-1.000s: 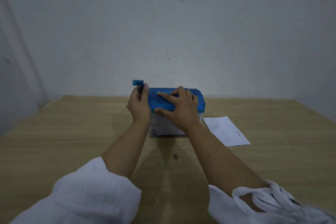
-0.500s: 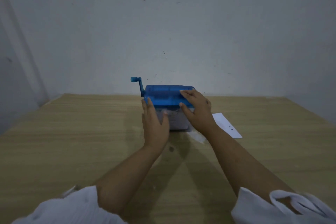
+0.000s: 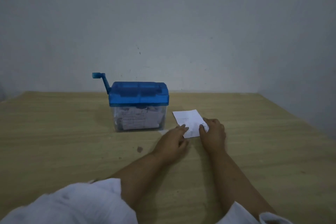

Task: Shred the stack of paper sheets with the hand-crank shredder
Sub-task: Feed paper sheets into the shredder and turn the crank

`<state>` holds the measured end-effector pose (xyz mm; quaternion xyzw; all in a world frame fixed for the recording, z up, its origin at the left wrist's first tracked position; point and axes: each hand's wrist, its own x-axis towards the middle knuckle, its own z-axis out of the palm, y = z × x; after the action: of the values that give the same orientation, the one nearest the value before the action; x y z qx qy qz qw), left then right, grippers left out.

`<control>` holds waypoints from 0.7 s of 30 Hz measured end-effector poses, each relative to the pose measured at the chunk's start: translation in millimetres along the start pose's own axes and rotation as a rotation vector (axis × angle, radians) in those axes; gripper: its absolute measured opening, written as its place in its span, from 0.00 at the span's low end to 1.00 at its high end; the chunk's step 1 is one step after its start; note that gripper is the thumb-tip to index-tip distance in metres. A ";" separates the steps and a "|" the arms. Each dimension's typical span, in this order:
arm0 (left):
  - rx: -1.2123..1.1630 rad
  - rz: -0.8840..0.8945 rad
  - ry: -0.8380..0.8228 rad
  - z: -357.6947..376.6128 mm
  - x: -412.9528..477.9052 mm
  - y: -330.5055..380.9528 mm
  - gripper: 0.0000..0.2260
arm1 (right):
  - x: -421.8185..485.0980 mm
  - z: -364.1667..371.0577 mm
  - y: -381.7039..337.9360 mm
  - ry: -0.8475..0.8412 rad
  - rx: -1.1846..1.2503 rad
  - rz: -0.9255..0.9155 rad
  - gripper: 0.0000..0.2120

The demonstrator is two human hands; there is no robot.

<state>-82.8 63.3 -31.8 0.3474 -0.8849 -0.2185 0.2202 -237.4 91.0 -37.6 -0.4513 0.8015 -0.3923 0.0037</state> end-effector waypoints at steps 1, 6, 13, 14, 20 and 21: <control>0.073 -0.002 -0.045 3.0 3.1 0.4 0.22 | 2.1 0.3 1.1 0.000 -0.047 0.040 0.18; 0.226 -0.014 -0.163 7.1 7.2 -0.5 0.25 | 12.9 8.8 0.7 -0.082 -0.315 0.175 0.26; 0.178 -0.023 -0.123 6.1 3.5 5.0 0.23 | 20.3 4.8 9.5 0.059 -0.044 0.194 0.13; 0.171 -0.027 -0.123 5.8 3.1 5.8 0.23 | 20.9 4.1 11.2 0.091 0.024 0.196 0.11; 0.198 -0.043 -0.096 6.1 1.7 6.9 0.25 | 20.5 -2.7 10.0 0.182 0.289 0.272 0.08; 0.210 -0.056 -0.089 6.3 1.5 6.9 0.26 | 20.5 -3.5 10.3 0.187 0.285 0.274 0.10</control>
<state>-90.8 68.2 -32.8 0.3830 -0.9018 -0.1457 0.1369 -258.3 81.2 -34.5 -0.2945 0.7888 -0.5376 0.0463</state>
